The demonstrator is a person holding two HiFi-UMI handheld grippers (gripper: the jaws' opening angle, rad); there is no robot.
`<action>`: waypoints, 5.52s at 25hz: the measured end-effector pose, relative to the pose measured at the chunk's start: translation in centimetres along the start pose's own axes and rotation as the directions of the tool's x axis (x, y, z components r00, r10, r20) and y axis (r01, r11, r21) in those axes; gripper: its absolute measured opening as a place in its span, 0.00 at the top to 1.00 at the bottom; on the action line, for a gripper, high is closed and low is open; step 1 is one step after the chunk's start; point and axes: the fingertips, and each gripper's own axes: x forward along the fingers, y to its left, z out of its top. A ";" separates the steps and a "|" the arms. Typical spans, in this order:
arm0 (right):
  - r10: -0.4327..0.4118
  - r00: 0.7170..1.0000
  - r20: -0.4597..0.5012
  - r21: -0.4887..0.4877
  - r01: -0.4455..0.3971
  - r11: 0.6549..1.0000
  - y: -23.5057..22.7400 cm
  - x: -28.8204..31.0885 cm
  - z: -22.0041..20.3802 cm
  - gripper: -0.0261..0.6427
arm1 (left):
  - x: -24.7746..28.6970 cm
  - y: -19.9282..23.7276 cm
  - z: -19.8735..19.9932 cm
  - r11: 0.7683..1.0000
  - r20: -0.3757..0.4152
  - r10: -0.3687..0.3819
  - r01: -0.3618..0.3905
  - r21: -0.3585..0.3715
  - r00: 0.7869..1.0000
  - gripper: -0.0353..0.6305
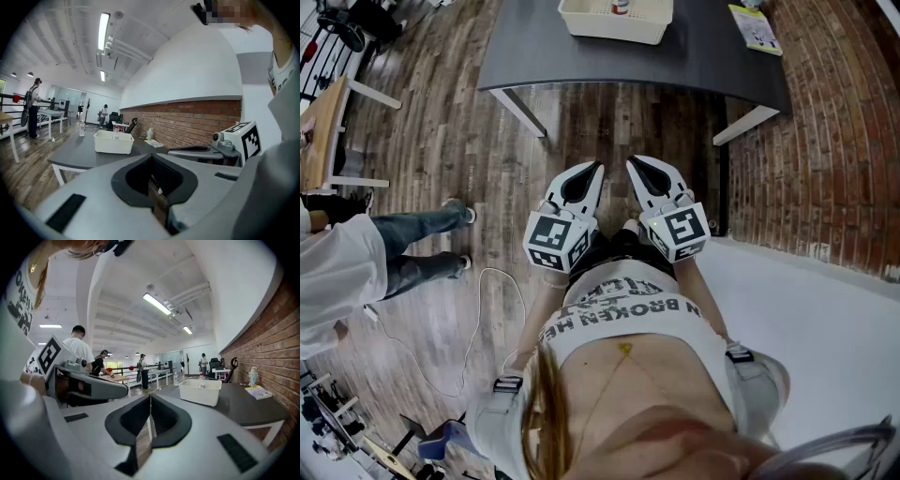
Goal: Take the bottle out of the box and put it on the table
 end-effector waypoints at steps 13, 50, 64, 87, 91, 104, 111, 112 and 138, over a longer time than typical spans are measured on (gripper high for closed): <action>0.020 1.000 0.012 -0.013 -0.020 1.000 -3.2 -1.4 -0.3 0.94 | 2.4 -1.6 -0.9 0.998 0.025 0.041 -0.039 -0.052 0.999 0.95; -0.133 0.989 0.067 0.019 0.132 0.991 -15.1 19.7 4.8 0.95 | 19.2 15.1 7.4 0.977 -0.003 -0.214 0.214 -0.019 0.977 0.95; -0.129 0.991 0.022 0.014 0.129 0.992 -17.6 23.0 4.6 0.95 | 22.1 17.8 7.9 0.974 0.001 -0.219 0.218 -0.055 0.976 0.95; 0.004 1.000 0.025 -0.008 -0.004 1.000 -30.6 30.2 7.8 0.95 | 36.2 21.0 13.8 0.991 0.000 -0.133 0.133 -0.030 0.991 0.95; 0.022 0.999 0.024 -0.009 -0.021 1.000 -32.5 30.5 8.0 0.95 | 37.9 20.9 14.2 0.994 -0.001 -0.106 0.106 -0.035 0.994 0.95; 0.069 0.998 0.009 -0.021 -0.069 0.997 -38.1 31.6 7.9 0.95 | 42.3 21.1 14.5 0.998 0.002 -0.031 0.031 -0.045 1.000 0.95; 0.037 0.999 -0.007 -0.008 -0.038 0.999 -39.0 33.2 7.8 0.95 | 43.4 23.1 15.2 0.998 -0.006 -0.046 0.046 -0.040 0.999 0.95; 0.028 1.000 -0.005 -0.009 -0.028 1.000 -39.2 33.5 7.9 0.95 | 43.5 23.6 15.4 0.998 -0.004 -0.048 0.048 -0.039 0.999 0.95; -0.248 0.969 -0.017 0.021 0.249 0.968 -38.6 40.3 7.8 0.95 | 44.0 31.6 16.2 0.962 -0.045 -0.273 0.274 0.007 0.961 0.95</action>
